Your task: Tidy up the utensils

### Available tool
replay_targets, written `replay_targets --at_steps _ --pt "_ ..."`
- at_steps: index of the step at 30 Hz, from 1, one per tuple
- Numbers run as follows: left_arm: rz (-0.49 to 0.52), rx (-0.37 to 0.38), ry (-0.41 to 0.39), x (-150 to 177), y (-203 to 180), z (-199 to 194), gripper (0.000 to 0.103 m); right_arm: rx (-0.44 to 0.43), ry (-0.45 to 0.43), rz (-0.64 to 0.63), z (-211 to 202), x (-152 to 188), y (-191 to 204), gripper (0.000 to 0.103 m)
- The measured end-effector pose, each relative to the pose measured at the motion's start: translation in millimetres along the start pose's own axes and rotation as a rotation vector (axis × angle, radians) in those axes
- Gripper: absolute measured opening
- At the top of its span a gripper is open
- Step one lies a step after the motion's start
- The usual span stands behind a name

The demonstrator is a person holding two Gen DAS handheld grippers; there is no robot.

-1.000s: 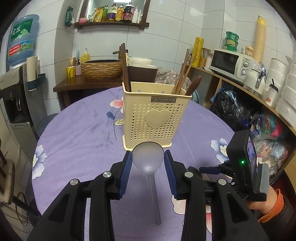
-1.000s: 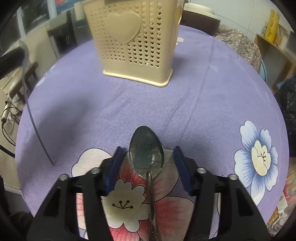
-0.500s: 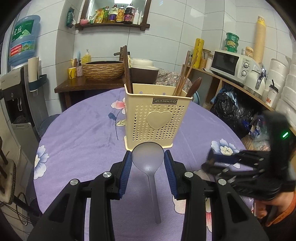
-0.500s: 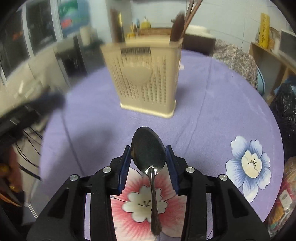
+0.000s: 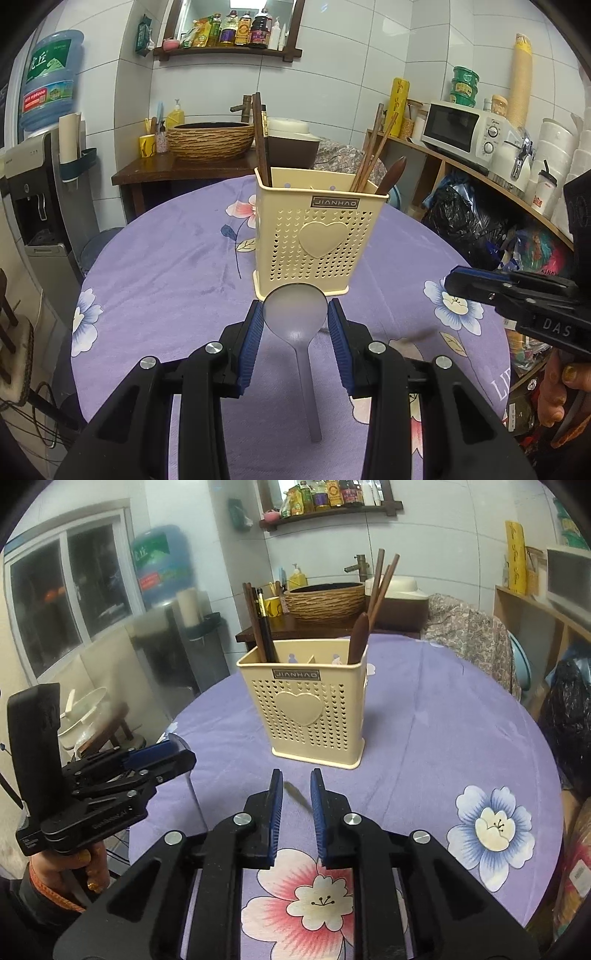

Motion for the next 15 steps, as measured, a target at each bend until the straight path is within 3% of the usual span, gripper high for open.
replay_targets --at_steps 4,6,7,8,12,15 --pt "-0.009 -0.006 -0.003 0 5 -2 0.036 0.04 -0.024 -0.005 1 1 -6 0.019" --pt "-0.013 -0.004 -0.004 1 6 -2 0.036 0.056 -0.011 -0.019 7 4 -8 0.037" --pt "-0.015 -0.004 -0.005 1 6 -3 0.036 0.061 -0.007 -0.027 9 6 -8 0.056" --pt "-0.016 -0.003 -0.006 1 7 -3 0.036 0.072 -0.002 -0.038 13 8 -9 0.061" --pt "-0.018 -0.002 -0.005 1 8 -4 0.036 0.056 0.076 -0.081 36 17 -13 0.061" --pt "-0.019 -0.002 -0.007 2 9 -5 0.036 0.152 0.141 -0.107 59 26 -30 0.061"
Point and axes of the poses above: each gripper's, at about its wrist camera, not at the fingertips, and z roughly the way its jaws point, y to its left, x to its underside, the point moved 4 cm from there along z, roughly the way its jaws point, and after that the axes turned 3 degrees about y, right-handed, at the moved point
